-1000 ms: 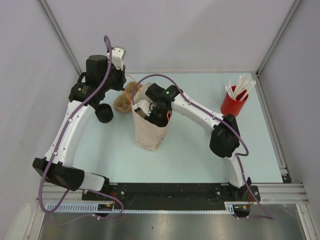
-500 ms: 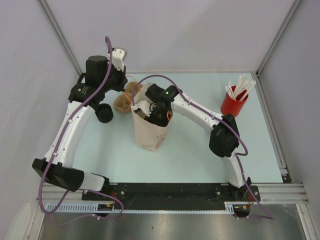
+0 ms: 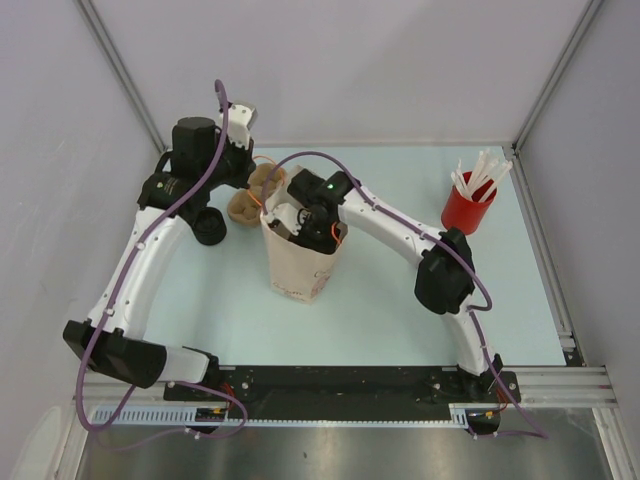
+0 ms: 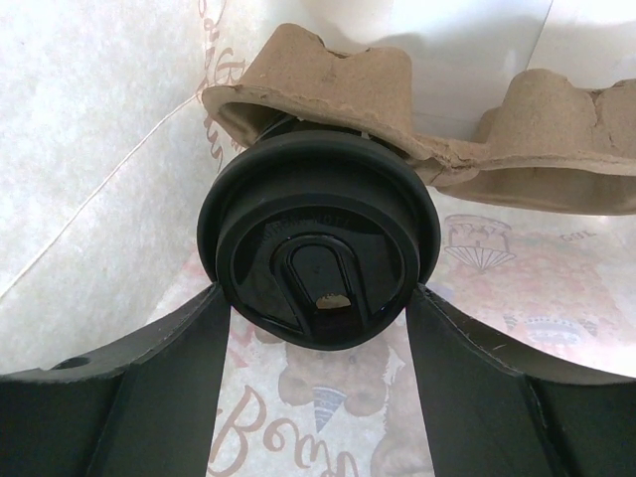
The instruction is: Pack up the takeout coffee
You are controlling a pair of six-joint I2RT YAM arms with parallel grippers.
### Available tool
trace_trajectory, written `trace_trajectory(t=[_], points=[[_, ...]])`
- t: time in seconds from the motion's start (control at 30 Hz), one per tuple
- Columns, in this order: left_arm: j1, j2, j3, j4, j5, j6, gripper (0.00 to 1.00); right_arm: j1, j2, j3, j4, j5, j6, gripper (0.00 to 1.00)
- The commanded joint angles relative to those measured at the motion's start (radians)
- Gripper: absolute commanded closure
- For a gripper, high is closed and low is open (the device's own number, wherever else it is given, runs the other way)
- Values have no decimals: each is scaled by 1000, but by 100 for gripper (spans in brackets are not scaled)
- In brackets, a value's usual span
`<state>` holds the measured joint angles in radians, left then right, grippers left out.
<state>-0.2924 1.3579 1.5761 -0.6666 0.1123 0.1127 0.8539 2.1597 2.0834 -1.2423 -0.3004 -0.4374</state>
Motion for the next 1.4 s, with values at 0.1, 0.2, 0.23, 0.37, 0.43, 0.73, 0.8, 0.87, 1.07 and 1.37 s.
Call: trace_trajectory(t=[0.1, 0.2, 0.23, 0.37, 0.43, 0.73, 0.8, 0.87, 1.07, 1.37], points=[[-1, -54, 5, 13, 24, 18, 96, 36, 121, -37, -57, 92, -3, 69], [-1, -59, 5, 12, 24, 18, 94, 39, 132, -34, -46, 116, 5, 69], [-1, -59, 4, 13, 24, 16, 94, 40, 134, -33, -46, 116, 5, 68], [-1, -65, 1, 13, 27, 18, 93, 54, 132, -36, -36, 150, 11, 67], [-1, -65, 1, 15, 27, 15, 93, 56, 132, -34, -36, 153, 12, 67], [-1, -68, -5, 12, 29, 18, 83, 59, 147, -66, -14, 159, 16, 63], [-1, -69, -8, 13, 27, 19, 83, 57, 143, -60, -14, 155, 11, 62], [-1, -66, -10, 12, 26, 19, 83, 59, 117, -40, -13, 141, 5, 57], [-1, -60, -11, 10, 24, 19, 85, 47, 43, 29, -17, 84, -21, 38], [-1, -51, -7, 7, 12, 16, 95, 30, -26, 102, -25, 35, -32, 16]])
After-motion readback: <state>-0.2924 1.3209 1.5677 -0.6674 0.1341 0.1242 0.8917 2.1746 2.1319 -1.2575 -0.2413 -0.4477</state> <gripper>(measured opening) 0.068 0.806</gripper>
